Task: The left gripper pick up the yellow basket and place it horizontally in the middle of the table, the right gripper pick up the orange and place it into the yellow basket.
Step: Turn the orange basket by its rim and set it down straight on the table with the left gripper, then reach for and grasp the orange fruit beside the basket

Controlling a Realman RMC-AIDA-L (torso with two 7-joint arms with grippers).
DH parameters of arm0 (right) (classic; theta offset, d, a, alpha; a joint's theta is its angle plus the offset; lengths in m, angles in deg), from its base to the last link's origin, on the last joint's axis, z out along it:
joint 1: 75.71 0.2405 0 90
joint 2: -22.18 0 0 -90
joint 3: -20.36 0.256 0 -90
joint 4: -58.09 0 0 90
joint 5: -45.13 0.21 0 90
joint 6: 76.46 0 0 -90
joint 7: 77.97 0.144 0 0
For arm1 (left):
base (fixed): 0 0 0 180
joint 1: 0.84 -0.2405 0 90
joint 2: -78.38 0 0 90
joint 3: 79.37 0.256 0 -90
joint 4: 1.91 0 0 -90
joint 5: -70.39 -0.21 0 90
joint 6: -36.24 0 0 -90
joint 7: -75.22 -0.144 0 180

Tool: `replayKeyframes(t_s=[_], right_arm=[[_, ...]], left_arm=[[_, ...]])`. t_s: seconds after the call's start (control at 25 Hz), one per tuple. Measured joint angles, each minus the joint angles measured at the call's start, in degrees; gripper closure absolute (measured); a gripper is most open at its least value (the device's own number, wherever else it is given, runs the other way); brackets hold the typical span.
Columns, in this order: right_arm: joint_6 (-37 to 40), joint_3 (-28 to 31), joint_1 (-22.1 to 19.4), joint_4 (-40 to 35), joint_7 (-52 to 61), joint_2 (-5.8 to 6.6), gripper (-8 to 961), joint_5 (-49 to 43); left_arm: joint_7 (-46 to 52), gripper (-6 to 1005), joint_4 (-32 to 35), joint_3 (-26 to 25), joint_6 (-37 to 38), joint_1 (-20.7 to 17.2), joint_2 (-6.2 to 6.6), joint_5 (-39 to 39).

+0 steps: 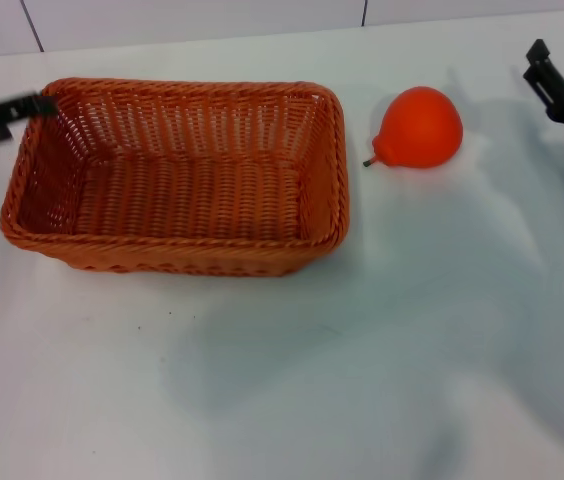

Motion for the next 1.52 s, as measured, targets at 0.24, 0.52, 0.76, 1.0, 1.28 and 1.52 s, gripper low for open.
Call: replayKeyframes(t_s=[0.24,0.52,0.76,1.0,1.28,1.52], right_arm=[[-1.99,-4.08,1.17,0.32,1.26,0.10,93,0.01],[-9.28,-10.99,3.68,0.33,7.35,0.51,95,-0.09],[-15.39,-13.44,5.95,0.40,8.77,0.51,97,-0.09],[-19.45,-14.90,8.06,0.41,10.42,0.61,99,-0.08],[-24.38,-14.89,10.09,0.41,11.24,0.58,102,0.05],[-25.30,-14.54,9.96,0.50,12.36,0.52,104,0.27]], left_arm=[[-10.40,136,0.22,0.12,-8.35,-0.13,-0.10,8.53],[-29.94,102,-5.99,-0.05,-16.61,-1.25,-0.23,25.63],[-51.96,103,-14.66,-1.35,-17.81,-2.70,-0.21,46.66],[-63.76,103,-20.91,-1.98,-17.10,-3.52,-0.14,56.45],[-68.22,102,-24.59,-1.98,-16.46,-4.18,-0.20,58.76],[-68.35,103,-25.29,-1.91,-15.66,-5.03,-0.22,58.93]])
